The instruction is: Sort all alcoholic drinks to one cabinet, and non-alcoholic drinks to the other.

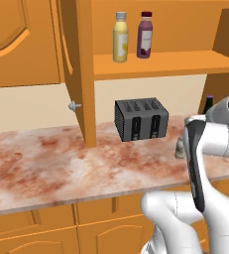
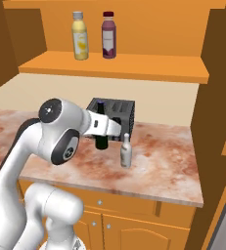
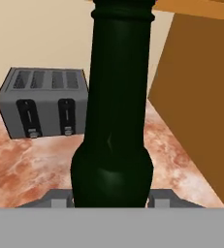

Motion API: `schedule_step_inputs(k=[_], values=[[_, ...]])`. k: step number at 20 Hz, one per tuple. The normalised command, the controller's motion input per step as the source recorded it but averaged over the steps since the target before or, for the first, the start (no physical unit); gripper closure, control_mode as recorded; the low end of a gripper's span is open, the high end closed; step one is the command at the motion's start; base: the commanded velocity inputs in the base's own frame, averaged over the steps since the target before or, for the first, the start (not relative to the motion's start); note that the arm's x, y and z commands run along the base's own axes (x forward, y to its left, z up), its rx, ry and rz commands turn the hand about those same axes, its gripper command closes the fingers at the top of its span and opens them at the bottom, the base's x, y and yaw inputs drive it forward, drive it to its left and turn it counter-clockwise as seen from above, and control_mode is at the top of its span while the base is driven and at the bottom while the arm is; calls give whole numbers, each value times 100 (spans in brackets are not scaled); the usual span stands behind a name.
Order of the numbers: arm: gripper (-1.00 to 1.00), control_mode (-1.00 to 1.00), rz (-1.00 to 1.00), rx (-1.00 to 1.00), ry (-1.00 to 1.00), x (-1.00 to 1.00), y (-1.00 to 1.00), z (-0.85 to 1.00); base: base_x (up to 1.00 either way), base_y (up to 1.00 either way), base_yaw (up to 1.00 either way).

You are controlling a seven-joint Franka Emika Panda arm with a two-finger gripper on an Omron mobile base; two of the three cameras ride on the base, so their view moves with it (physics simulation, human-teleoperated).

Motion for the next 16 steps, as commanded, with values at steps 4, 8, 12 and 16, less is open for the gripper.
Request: schedule_step_inputs(k=[4,8,12,16], values=[[100,-100,9,-2,2,-33,24,39,0,0,0],[100,-100,3,-1,0,-20,6,20,0,0,0],[100,-100,2,13,0,-39,0,0,0,0,0],[100,-100,8,24,-2,-65,-4,0,0,0,0]])
